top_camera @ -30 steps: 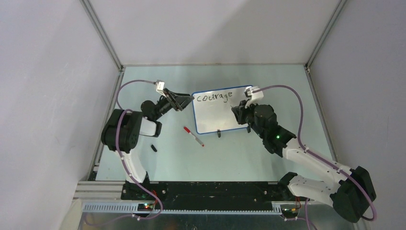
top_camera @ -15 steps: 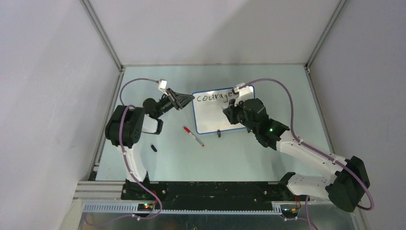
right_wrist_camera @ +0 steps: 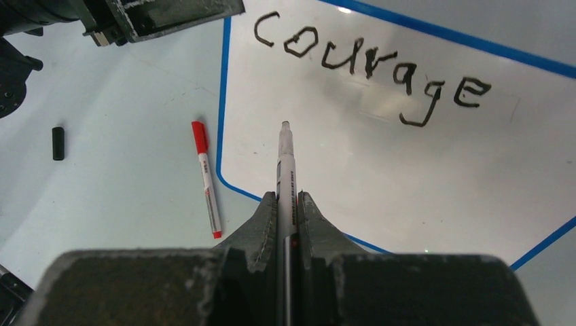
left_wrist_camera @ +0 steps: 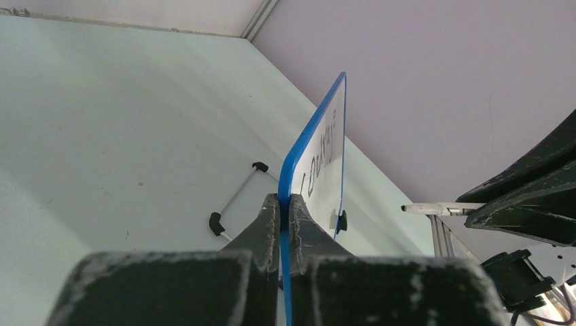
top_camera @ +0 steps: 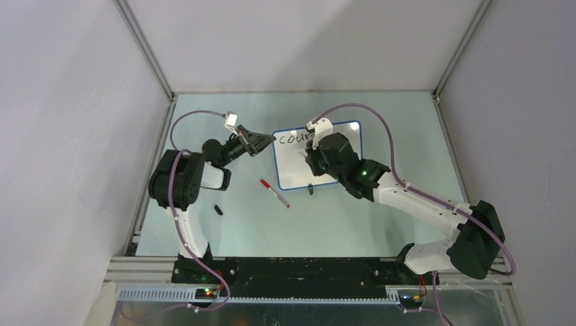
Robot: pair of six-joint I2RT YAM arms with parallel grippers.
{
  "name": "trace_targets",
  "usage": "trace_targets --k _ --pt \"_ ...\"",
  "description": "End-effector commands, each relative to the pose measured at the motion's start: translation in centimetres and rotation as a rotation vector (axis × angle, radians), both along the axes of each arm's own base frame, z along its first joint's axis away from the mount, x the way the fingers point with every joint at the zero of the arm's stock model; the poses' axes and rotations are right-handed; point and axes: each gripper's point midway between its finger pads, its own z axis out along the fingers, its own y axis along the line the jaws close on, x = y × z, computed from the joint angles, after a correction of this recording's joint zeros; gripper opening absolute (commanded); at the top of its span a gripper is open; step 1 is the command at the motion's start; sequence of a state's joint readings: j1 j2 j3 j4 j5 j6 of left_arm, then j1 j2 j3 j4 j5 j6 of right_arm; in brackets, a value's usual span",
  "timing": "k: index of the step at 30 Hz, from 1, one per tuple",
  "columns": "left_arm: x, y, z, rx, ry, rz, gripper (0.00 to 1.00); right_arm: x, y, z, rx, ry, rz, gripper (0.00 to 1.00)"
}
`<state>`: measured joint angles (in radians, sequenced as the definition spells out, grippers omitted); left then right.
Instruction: Write a sentence on the whiteboard
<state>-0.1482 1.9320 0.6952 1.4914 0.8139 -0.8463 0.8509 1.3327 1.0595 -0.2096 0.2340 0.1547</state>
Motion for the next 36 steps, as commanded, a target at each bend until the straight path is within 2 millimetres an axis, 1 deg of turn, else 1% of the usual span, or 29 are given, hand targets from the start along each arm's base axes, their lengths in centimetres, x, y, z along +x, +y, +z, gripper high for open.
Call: trace_targets --k 1,6,7,8,9,10,13,17,22,29,32,36 --pt "-0.6 0.4 1.6 0.02 -0.105 0.012 0.0 1.1 0.8 2.0 -0.039 -0.058 -0.023 0.0" --pt "-0.7 0.5 1.5 0.03 -0.114 0.018 0.0 2.0 1.6 1.7 -0.091 -0.071 -0.038 0.0" --pt "-0.8 0.5 1.4 0.031 -0.113 0.017 0.0 2.2 1.7 2.0 -0.091 -0.076 -0.041 0.0" --pt "-0.8 0.5 1.4 0.032 -0.115 0.016 0.0 2.2 1.8 1.7 -0.104 -0.069 -0.04 0.0" --pt "-0.8 0.5 1.4 0.033 -0.115 0.017 0.0 2.4 2.1 2.0 -0.099 -0.072 -0.04 0.0" --pt "-0.8 0.4 1.4 0.034 -0.115 0.016 0.0 2.4 2.2 1.7 -0.106 -0.068 -0.036 0.0" --pt "-0.7 0.4 1.3 0.034 -0.114 0.014 0.0 2.3 2.9 1.7 -0.107 -0.068 -0.022 0.0" --pt "-0.7 0.4 1.3 0.035 -0.114 0.012 0.0 2.4 3.4 1.0 -0.125 -0.061 -0.021 0.0" --pt "-0.7 0.4 1.2 0.034 -0.112 0.01 0.0 2.6 3.2 0.4 -0.148 -0.059 -0.039 0.0" --pt "-0.7 0.3 1.2 0.034 -0.11 0.005 0.0 3.5 1.5 0.1 -0.209 -0.079 -0.115 0.0" --pt "-0.7 0.3 1.2 0.035 -0.11 0.004 0.0 3.6 1.3 0.0 -0.209 -0.076 -0.118 0.0" --pt "-0.7 0.3 1.2 0.035 -0.113 0.004 0.0 3.6 1.6 -0.4 -0.211 -0.067 -0.102 0.0"
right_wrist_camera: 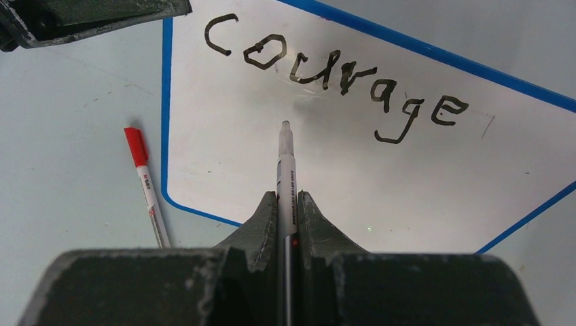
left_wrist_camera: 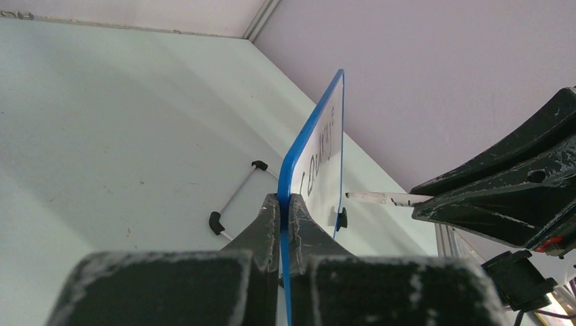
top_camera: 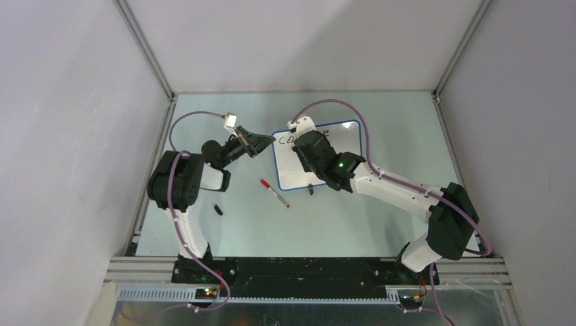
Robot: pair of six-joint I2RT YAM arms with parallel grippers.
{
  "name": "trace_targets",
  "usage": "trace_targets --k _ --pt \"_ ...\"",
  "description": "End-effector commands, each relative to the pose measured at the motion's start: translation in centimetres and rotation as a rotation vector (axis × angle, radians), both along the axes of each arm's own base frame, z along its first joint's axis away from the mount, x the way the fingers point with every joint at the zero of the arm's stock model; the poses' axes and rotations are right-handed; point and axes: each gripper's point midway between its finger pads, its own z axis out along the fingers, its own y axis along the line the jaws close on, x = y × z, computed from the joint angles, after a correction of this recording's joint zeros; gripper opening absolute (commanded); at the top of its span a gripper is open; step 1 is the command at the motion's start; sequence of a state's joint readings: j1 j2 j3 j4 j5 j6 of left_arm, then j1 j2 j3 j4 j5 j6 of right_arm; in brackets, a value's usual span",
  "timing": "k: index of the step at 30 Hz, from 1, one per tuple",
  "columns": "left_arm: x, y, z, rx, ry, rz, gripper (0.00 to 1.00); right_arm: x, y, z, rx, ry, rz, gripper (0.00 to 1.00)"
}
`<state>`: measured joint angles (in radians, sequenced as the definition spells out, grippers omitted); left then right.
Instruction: Write a sentence on the whiteboard
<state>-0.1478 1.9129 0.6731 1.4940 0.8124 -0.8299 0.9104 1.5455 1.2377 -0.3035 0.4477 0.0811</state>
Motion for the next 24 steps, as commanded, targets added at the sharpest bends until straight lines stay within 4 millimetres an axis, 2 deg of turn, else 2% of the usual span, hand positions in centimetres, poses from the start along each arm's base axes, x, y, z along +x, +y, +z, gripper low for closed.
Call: trace_targets --k 1,12,24 --pt "-0.3 0.2 1.1 0.027 -0.1 -0.002 0.0 0.9 0.5 1.3 0.011 -0.03 -0.008 0.0" --pt "-0.3 0.2 1.0 0.03 -0.1 -0.001 0.0 1.8 -0.5 0.7 0.004 -0.021 -0.05 0.0" --pt "-0.4 0.2 1.0 0.031 -0.1 -0.004 0.0 1.9 -0.1 0.3 0.009 -0.012 -0.034 0.0"
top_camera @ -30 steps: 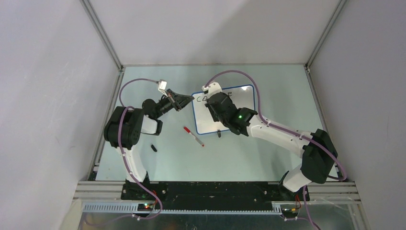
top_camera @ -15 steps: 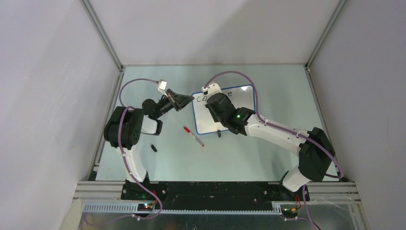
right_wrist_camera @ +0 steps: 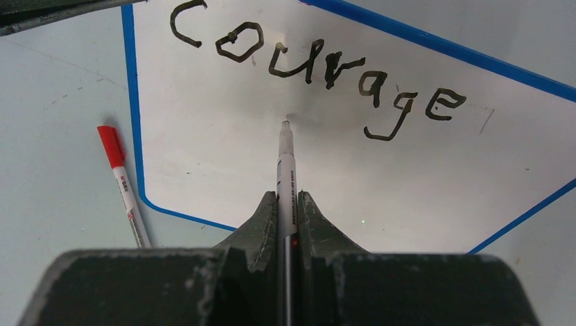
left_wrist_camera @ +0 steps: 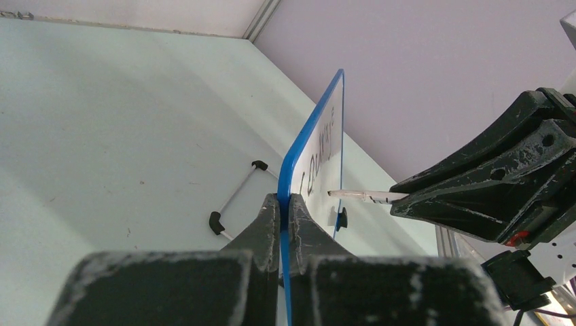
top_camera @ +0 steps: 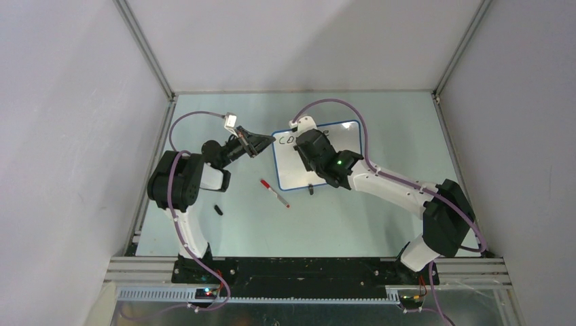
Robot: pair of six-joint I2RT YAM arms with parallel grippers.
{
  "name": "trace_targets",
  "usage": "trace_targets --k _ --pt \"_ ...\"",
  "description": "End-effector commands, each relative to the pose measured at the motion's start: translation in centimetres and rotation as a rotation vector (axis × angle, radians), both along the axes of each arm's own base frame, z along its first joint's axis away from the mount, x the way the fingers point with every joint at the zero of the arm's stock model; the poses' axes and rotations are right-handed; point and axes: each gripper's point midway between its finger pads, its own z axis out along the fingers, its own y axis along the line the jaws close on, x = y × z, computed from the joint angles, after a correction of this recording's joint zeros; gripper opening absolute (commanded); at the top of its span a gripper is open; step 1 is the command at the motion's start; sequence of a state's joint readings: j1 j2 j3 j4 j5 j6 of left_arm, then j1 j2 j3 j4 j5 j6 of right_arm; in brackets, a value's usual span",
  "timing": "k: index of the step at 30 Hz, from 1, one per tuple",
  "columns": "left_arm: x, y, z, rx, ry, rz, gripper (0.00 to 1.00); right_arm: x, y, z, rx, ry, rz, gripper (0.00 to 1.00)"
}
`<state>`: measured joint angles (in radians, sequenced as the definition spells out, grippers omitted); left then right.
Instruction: Write a sentence on the whiteboard
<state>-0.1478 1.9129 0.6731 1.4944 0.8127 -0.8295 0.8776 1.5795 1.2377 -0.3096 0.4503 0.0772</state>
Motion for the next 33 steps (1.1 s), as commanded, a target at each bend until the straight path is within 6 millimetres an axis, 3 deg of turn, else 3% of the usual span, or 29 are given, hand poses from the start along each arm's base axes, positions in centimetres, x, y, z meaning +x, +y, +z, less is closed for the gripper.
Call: trace_targets --k 1,18,33 --pt "-0.3 0.1 0.9 0.031 -0.099 -0.004 0.0 0.8 0.9 1.8 0.043 -0.036 -0.001 0.0" --pt "-0.3 0.2 0.9 0.032 -0.101 -0.003 0.0 1.5 0.5 0.6 0.016 -0.02 -0.04 0.0" --pt "-0.3 0.2 0.9 0.033 -0.103 -0.004 0.0 0.5 0.0 0.0 -0.011 0.025 -0.023 0.0"
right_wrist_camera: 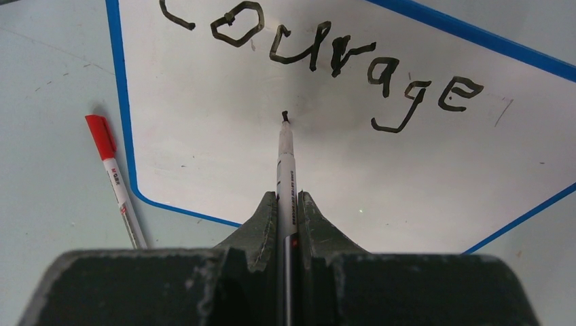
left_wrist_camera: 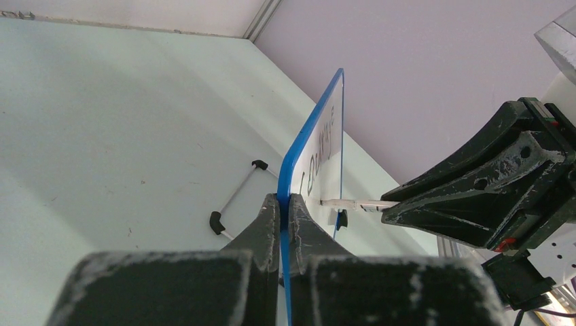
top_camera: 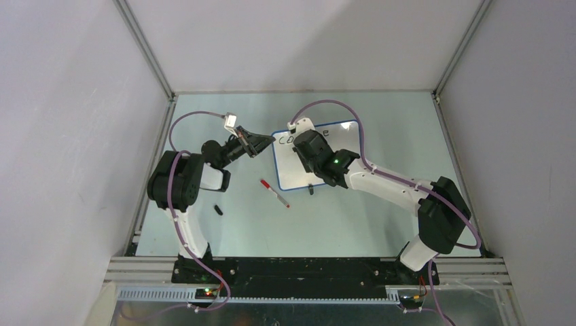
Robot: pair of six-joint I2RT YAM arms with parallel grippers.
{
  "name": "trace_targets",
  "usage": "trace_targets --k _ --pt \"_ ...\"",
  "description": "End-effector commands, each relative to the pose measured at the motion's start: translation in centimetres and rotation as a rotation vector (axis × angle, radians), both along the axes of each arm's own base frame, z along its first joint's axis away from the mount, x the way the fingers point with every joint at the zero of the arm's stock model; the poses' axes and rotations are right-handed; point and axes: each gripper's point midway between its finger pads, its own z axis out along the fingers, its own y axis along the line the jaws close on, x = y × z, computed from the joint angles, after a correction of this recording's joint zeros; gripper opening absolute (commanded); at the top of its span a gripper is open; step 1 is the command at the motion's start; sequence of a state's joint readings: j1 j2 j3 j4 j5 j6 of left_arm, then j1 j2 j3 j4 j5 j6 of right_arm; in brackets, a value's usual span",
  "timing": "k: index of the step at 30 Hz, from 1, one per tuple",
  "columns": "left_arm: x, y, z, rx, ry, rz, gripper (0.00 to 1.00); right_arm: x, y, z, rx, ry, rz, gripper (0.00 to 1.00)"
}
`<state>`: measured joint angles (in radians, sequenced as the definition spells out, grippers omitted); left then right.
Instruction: Write a sentence on the whiteboard
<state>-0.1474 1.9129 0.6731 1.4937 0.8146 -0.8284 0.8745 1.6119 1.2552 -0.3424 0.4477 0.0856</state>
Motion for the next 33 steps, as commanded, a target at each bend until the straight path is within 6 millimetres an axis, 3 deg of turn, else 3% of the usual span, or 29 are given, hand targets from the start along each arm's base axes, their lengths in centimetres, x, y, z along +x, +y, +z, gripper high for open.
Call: trace_targets --k 1,25,33 --pt "-0.3 0.2 1.0 0.032 -0.102 -0.004 0.0 0.5 0.1 1.2 0.017 -0.008 -0.017 0.0" --pt "-0.4 0.1 0.9 0.034 -0.102 -0.007 0.0 2.3 -0.5 2.3 0.034 -0.039 -0.065 0.0" --pt "-0.4 0.1 0.9 0.034 -0.103 -0.009 0.0 2.1 -0.5 1.8 0.029 -0.02 -0.058 0.0"
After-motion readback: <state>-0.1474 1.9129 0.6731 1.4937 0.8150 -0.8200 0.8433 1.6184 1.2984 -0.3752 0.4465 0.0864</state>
